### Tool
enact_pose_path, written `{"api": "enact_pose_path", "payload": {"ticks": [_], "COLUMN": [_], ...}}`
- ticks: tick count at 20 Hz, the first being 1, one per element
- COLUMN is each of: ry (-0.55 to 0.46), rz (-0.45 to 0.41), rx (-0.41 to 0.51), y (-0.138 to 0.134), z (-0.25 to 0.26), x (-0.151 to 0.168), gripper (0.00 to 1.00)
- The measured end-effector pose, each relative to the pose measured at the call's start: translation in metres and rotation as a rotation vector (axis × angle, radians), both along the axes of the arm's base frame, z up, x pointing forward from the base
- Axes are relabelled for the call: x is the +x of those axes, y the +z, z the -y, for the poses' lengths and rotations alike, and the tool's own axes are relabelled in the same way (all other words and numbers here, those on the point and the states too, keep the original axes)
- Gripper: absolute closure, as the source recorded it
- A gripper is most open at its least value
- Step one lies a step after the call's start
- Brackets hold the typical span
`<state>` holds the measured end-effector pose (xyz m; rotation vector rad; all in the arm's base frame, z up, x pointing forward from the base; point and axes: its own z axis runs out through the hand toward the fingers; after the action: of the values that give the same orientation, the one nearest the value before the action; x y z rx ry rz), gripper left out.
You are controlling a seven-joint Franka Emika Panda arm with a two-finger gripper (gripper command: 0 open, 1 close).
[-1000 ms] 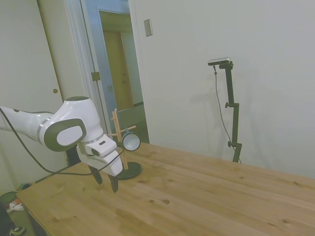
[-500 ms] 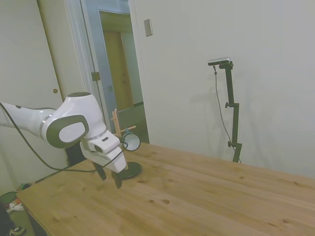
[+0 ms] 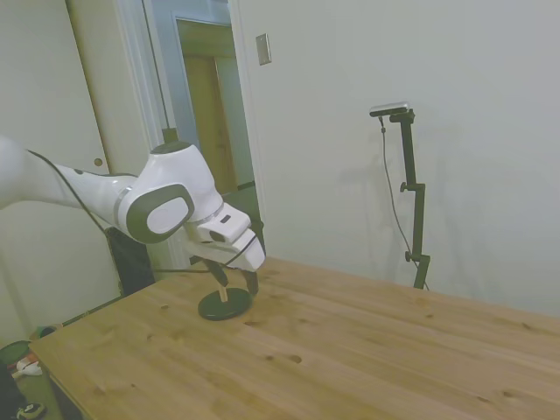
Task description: Unload the mug
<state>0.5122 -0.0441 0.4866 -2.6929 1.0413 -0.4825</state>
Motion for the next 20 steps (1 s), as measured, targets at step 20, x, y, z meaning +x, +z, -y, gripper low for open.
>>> {"api": "enact_pose_path", "payload": {"ticks": [20], "ry": [0.175], "rz": [0.095], "rx": [0.033], "y": [-0.017], "z": [-0.038], "x": [0.087], "gripper": [0.0]}}
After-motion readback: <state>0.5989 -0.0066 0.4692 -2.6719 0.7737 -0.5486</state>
